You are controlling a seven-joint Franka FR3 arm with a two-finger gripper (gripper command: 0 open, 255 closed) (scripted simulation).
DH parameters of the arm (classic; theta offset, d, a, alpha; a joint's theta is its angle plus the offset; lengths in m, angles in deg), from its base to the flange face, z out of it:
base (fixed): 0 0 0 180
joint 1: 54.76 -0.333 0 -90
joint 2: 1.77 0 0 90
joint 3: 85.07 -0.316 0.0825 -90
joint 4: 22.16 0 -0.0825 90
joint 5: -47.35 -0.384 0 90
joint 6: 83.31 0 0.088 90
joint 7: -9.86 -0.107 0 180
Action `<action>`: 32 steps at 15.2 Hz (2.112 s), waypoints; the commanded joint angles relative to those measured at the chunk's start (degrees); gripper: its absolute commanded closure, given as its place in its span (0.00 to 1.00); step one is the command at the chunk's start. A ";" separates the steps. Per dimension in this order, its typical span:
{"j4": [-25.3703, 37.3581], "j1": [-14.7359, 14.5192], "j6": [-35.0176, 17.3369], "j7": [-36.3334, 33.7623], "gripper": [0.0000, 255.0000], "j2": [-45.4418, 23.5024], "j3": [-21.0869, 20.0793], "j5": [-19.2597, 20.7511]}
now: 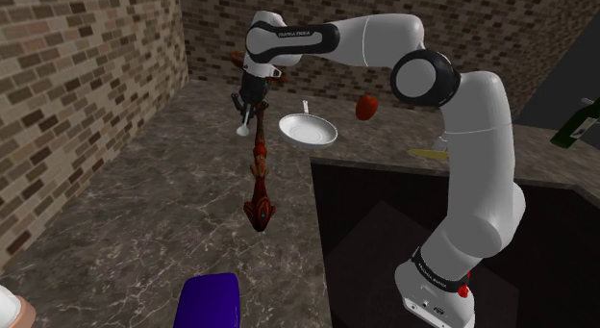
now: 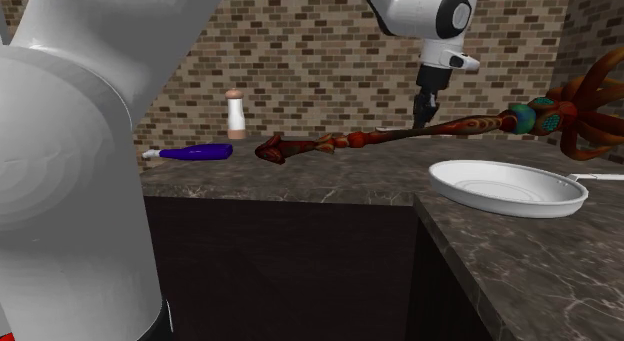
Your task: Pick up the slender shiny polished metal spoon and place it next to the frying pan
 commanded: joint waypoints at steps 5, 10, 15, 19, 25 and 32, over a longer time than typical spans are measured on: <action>-2.87 0.04 -4.00 0.51 1.00 -1.19 0.13 0.10; -4.95 -0.02 -7.26 0.95 1.00 -2.42 0.35 0.16; -4.95 -0.11 -7.26 1.00 1.00 -2.41 0.47 0.08; -5.93 -0.02 -7.85 1.17 0.00 -2.05 0.51 -0.06; -4.10 0.10 -5.74 1.04 0.00 -1.74 0.44 -0.02; -1.15 0.62 -1.26 1.09 0.00 -0.26 0.37 -0.21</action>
